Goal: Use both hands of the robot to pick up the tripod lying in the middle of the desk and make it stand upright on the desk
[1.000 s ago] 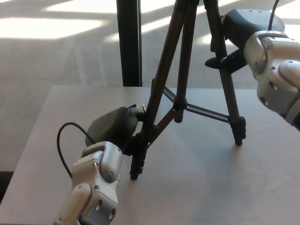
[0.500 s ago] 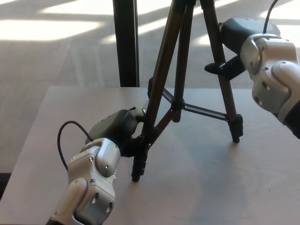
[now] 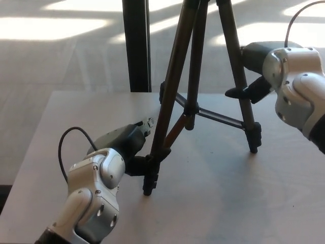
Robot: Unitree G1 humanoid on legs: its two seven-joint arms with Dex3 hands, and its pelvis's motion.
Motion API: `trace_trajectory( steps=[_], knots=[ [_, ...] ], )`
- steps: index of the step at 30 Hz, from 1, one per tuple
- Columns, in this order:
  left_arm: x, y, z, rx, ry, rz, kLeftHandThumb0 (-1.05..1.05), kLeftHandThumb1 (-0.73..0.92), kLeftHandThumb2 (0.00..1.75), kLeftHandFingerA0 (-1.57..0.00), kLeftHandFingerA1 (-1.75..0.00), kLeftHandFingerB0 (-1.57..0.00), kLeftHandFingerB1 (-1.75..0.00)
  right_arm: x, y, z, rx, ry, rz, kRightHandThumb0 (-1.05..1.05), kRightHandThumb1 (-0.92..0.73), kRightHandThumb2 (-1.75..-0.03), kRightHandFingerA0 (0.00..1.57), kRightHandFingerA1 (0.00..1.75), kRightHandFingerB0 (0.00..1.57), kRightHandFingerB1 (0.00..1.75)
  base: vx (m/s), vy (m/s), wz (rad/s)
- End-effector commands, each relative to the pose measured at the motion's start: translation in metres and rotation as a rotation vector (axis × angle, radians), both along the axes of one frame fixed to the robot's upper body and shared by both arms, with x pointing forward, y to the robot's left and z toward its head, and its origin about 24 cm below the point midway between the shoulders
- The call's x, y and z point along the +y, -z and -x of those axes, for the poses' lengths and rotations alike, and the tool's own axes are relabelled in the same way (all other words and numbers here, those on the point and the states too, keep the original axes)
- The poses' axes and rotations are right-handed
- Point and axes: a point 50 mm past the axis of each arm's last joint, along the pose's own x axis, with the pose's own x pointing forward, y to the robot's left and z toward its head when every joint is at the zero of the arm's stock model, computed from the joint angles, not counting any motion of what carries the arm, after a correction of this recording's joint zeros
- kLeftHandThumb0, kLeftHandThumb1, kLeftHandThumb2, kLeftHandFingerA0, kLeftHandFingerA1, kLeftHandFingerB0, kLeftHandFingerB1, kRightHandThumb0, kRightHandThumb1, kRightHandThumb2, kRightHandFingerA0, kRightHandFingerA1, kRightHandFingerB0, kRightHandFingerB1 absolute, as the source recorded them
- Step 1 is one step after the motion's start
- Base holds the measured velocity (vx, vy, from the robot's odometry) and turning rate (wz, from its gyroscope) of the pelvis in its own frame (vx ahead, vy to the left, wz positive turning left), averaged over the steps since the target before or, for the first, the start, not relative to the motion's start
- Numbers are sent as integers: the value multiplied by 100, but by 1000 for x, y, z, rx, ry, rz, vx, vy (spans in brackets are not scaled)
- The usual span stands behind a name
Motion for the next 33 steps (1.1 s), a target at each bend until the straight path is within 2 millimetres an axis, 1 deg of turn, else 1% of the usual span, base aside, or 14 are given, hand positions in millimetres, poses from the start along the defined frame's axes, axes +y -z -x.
trace_trajectory(
  steps=[1, 2, 3, 11, 15, 16, 20, 21, 22, 26, 27, 29, 30, 33],
  knots=[
    [13, 0, 4, 44, -52, -9, -104, 59, 80, 0, 0, 0, 0, -13, 8, 3, 106, 38, -91, -105, -76, -67, 0, 0, 0, 0, 0, 0, 0],
    [14, 0, 4, 42, -55, -6, -104, 57, 81, 0, 0, 0, 0, -14, 8, 3, 101, 39, -92, -105, -62, -106, 0, 32, 0, 0, 0, 0, 0],
    [17, -1, 4, 35, -64, 7, -103, 54, 79, 0, 0, 0, 0, -16, 7, 4, 96, 47, -101, -105, -75, -67, 0, 0, 0, 0, 0, 0, 0],
    [58, -11, 12, -24, -112, -3, -95, 59, 72, 0, 0, 0, 0, -54, -3, 17, 61, 103, -165, -105, -76, -63, 0, 0, 0, 0, 0, 0, 0],
    [100, -20, 19, -56, -170, -60, -102, 56, 81, 0, 0, 0, 0, -92, -5, 36, 51, 176, -217, -104, -61, -103, 0, 29, 0, 0, 0, 0, 0],
    [108, -22, 21, -58, -176, -44, -100, 67, 67, 0, 0, 0, 0, -99, -5, 40, 48, 185, -225, -105, -74, -65, 0, 0, 0, 0, 0, 0, 0],
    [147, -33, 41, -75, -228, 44, -105, 59, 80, 0, 0, 0, 0, -149, 2, 56, 28, 250, -284, -105, -75, -64, 0, 0, 0, 0, 0, 0, 0],
    [159, -35, 50, -64, -267, 107, -104, 58, 80, 0, 0, 0, 0, -159, 3, 61, 20, 287, -324, -105, -57, -100, 0, 0, 0, 0, 0, 0, 0],
    [167, -38, 58, -76, -268, 158, -105, 57, 82, 0, 0, 0, 0, -165, -2, 71, 11, 290, -323, -105, -77, -65, 0, 0, 0, 0, 0, 0, 0],
    [203, -42, 94, -81, -351, 407, -100, 61, 79, 0, 0, 0, 0, -206, -11, 113, -25, 332, -409, -105, -79, -65, 0, 0, 0, 0, 0, 0, 0],
    [219, -40, 110, -89, -411, 436, -93, 71, 74, 0, 0, 0, 0, -225, -9, 131, -62, 405, -544, -101, -52, -90, 0, 0, 0, 3, 0, 0, 0],
    [242, -36, 137, -106, -555, 463, -97, 70, 78, 0, 0, 0, -2, -256, 0, 165, -126, 522, -737, -104, -59, -102, 0, 13, 0, 2, 0, 0, 0],
    [250, -34, 144, -116, -612, 489, -104, 66, 107, 0, -40, 0, -28, -266, 3, 175, -142, 552, -749, -97, -64, -81, 0, 0, 0, 3, 0, 0, 0],
    [278, -23, 186, -245, -844, 656, -96, 60, 106, 0, -59, 0, -51, -305, 29, 238, -384, 841, -898, -98, -57, -99, 0, 8, 0, 0, 0, 0, 0]
  ],
)
